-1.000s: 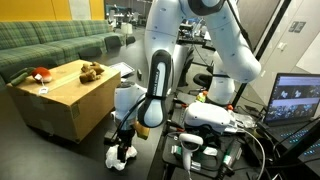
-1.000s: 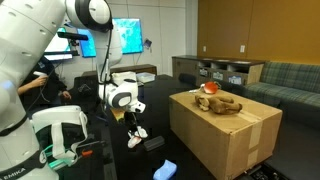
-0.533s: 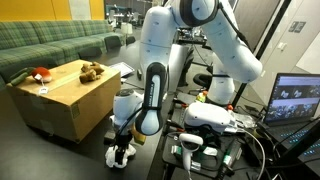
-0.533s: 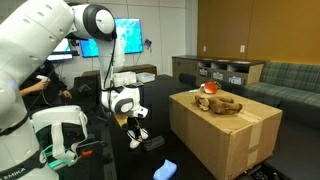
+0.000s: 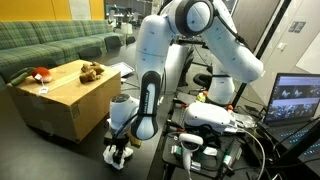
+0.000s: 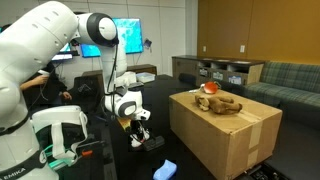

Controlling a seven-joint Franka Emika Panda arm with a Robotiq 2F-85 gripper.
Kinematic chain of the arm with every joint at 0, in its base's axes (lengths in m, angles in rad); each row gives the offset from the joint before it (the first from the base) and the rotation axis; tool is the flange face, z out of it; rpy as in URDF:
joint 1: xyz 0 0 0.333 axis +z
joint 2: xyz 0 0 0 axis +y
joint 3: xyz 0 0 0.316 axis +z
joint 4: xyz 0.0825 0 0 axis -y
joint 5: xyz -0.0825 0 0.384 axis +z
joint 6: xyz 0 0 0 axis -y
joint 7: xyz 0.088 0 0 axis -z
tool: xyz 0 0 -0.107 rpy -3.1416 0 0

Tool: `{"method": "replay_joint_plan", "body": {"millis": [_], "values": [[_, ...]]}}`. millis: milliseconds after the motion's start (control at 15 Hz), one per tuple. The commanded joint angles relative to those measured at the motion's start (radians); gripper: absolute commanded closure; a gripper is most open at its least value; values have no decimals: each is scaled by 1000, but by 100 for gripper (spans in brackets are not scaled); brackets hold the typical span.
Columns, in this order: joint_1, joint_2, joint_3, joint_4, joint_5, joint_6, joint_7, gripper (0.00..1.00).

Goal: Put the white towel on the table, the then moose on the box, then the blue sponge on the table, then the turnip plushie on the box, then the duster on the table, and lastly, the white cloth on the box

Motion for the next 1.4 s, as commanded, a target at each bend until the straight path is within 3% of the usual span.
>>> {"method": "replay_joint_plan", "body": {"millis": [0,333,600,1000,1333], "values": [[-63,-39,62,9,4,-86,-38,66],[-146,-170,139,-14,11,-228,-66,99],[-188,-296,150,11,17,-337,-69,100],[-143,-418,48,170,-45,-412,38,98],[-58,-373,-120,388,-248,-413,248,98]]}}
